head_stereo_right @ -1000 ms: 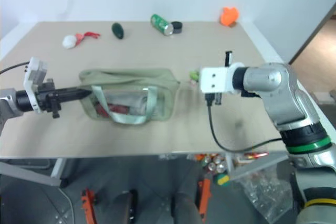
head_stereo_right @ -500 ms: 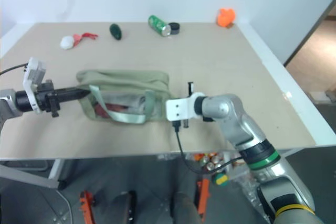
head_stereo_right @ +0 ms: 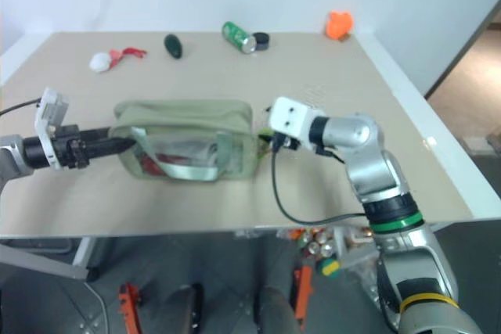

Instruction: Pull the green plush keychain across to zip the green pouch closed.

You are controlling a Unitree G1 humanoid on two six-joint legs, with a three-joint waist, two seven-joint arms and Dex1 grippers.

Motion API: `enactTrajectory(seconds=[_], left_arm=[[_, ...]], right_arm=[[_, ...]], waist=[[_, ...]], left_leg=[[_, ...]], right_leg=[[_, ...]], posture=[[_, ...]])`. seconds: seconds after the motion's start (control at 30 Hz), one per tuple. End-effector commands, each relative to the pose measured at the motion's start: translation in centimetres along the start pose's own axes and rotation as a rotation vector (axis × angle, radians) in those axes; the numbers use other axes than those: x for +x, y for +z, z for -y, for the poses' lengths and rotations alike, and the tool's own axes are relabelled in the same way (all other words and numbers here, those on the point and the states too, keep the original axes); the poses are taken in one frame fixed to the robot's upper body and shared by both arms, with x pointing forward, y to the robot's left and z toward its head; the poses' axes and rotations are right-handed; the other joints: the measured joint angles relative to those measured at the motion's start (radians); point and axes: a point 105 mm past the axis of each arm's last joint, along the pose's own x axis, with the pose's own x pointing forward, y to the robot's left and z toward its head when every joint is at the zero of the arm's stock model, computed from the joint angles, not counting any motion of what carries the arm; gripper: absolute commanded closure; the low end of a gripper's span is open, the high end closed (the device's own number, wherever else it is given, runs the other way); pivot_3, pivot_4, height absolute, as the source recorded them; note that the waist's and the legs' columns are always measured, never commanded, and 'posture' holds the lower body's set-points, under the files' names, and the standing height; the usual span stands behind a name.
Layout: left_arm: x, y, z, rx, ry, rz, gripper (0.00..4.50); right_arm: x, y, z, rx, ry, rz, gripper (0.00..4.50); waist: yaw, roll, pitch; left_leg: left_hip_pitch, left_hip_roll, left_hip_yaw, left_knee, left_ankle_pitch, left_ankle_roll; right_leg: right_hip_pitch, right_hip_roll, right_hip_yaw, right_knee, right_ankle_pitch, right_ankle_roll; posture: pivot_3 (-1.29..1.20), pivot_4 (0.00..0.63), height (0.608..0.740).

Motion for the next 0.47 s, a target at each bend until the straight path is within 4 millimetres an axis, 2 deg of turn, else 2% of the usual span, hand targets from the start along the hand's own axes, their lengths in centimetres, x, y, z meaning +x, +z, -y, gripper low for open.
enactTrajectory(seconds=[0.03, 0.13, 0.2, 0.27, 0.37, 0.47], left_arm=[[-1.6, 2.3, 0.7, 0.056, 0.015, 0.077, 0.12], [-3.7, 2.7, 0.3, 0.051, 0.057, 0.118, 0.12], [-5.9, 2.4, -1.0, 0.037, 0.146, 0.137, 0.12], [-8.0, 1.7, -2.2, 0.014, 0.242, 0.127, 0.12], [-9.5, 0.9, -2.8, -0.018, 0.296, 0.127, 0.12], [-9.8, 0.3, -3.1, -0.058, 0.313, 0.153, 0.12]], right_arm=[[-3.1, 0.2, 0.7, 0.121, 0.023, 0.048, 0.0], [-5.6, -0.3, 0.3, 0.249, 0.069, 0.074, 0.0], [-7.6, -0.4, -0.3, 0.326, 0.097, 0.113, 0.0], [-9.1, 0.1, 0.2, 0.421, 0.067, 0.179, 0.0], [-10.1, 0.8, 0.5, 0.482, 0.03, 0.241, 0.0], [-9.9, 0.4, 0.0, 0.505, 0.012, 0.227, 0.0]], waist=[[0.0, 0.0, 0.0], [0.0, 0.0, 0.0], [-0.002, 0.0, 0.0], [-0.006, 0.0, 0.0], [-0.01, 0.001, 0.001], [-0.009, 0.001, 0.001]], left_leg=[[0.0, 0.0, 0.0, 0.0, 0.0, 0.0], [0.0, 0.0, 0.0, 0.0, -0.001, 0.001], [0.0, 0.001, 0.0, 0.0, -0.001, 0.001], [0.002, 0.001, 0.001, -0.001, -0.002, 0.002], [0.003, 0.003, 0.002, -0.001, -0.002, 0.003], [0.003, 0.004, 0.003, 0.0, -0.002, 0.002]], right_leg=[[0.0, 0.0, 0.0, 0.0, 0.0, 0.0], [0.0, 0.0, 0.0, 0.0, -0.001, 0.001], [0.0, 0.0, 0.0, 0.0, -0.001, 0.0], [0.0, 0.0, 0.0, 0.0, -0.002, -0.002], [0.0, 0.001, 0.0, 0.0, -0.002, -0.004], [0.0, 0.0, -0.001, 0.0, -0.001, -0.005]], posture=[[0.0, 0.15, 0.74], [0.0, 0.15, 0.74], [0.0, 0.15, 0.74], [0.0, 0.15, 0.74], [0.0, 0.15, 0.74], [0.0, 0.15, 0.74]])
